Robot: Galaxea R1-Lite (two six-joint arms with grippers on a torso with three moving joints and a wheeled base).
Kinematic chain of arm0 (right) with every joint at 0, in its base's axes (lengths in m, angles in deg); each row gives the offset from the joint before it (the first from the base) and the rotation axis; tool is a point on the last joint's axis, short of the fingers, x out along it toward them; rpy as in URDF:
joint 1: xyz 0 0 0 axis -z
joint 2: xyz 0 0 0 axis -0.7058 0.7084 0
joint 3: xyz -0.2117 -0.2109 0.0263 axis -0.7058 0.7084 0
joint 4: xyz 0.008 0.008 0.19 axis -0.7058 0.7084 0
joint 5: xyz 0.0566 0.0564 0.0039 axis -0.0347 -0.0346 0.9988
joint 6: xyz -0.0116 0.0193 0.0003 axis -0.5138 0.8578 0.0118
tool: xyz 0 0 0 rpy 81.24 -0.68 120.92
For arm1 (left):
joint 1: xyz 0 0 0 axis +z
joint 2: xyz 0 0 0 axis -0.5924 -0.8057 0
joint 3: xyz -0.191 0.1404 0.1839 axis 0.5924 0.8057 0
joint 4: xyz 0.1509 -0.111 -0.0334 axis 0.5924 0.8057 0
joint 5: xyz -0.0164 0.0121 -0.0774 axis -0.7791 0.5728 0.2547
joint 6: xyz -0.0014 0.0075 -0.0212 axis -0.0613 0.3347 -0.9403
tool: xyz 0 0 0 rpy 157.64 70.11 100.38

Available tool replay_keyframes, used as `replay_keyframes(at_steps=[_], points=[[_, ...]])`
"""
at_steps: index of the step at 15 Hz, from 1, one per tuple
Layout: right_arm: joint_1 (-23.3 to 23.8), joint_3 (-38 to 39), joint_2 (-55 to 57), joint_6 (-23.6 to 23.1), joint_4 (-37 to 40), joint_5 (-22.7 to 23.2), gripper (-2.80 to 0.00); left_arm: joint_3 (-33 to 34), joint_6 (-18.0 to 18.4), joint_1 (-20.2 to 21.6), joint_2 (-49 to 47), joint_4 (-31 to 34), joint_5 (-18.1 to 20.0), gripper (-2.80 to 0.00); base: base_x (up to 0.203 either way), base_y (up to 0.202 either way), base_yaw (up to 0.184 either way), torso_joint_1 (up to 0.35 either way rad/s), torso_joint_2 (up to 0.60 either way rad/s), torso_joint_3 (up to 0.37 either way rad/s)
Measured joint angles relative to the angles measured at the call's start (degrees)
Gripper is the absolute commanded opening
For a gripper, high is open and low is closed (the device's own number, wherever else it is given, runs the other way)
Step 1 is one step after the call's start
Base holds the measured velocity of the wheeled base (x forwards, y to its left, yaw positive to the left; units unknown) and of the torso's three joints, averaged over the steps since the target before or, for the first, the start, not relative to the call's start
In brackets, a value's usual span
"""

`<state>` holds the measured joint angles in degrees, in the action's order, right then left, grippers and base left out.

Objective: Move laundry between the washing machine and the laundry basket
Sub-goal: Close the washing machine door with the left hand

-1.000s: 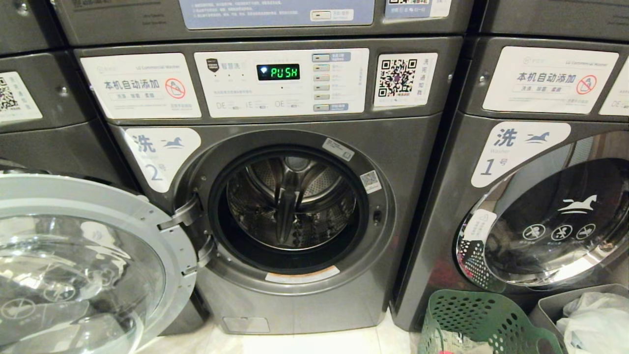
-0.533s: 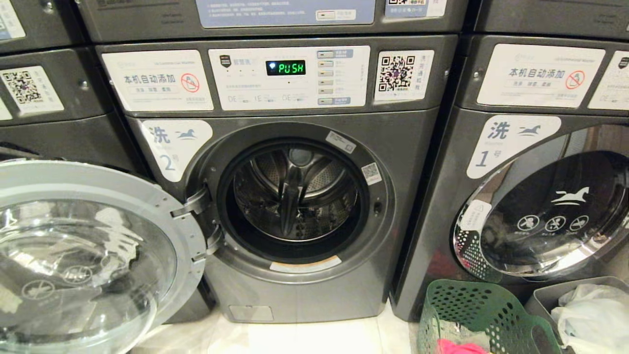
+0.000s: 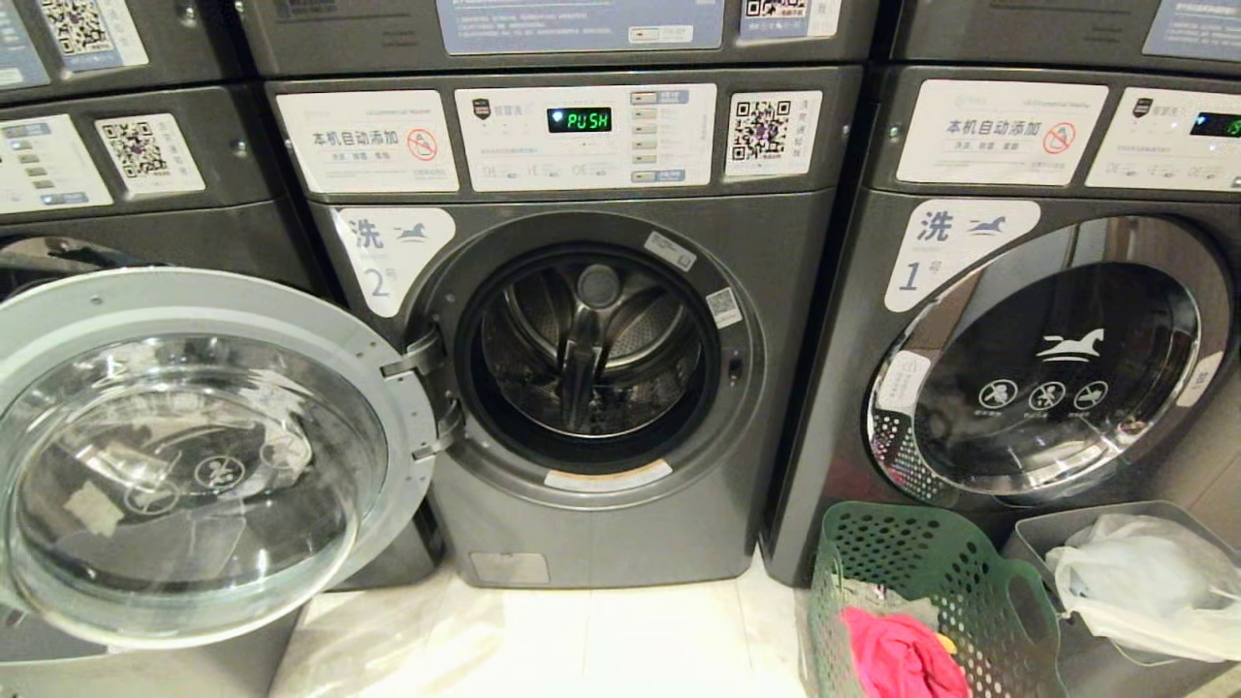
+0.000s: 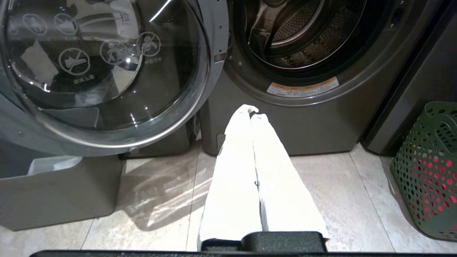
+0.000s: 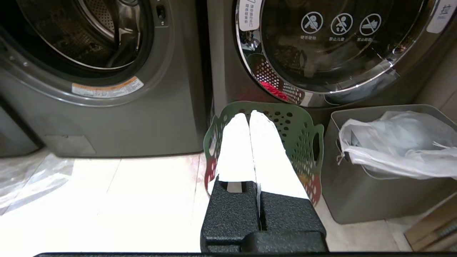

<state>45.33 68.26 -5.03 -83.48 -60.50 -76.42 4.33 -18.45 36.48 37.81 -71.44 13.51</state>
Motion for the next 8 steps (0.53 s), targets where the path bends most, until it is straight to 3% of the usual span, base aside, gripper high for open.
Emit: replay_keyframes(at_steps=[8], points=[[-0.04,0.00,0.00,0.00,0.00,0.00,-2.80,0.00,-0.02,0.05,0.00,0.00,0.16,-2.80,-0.007,0.010,0.001,-0.001,0.00,0.001]])
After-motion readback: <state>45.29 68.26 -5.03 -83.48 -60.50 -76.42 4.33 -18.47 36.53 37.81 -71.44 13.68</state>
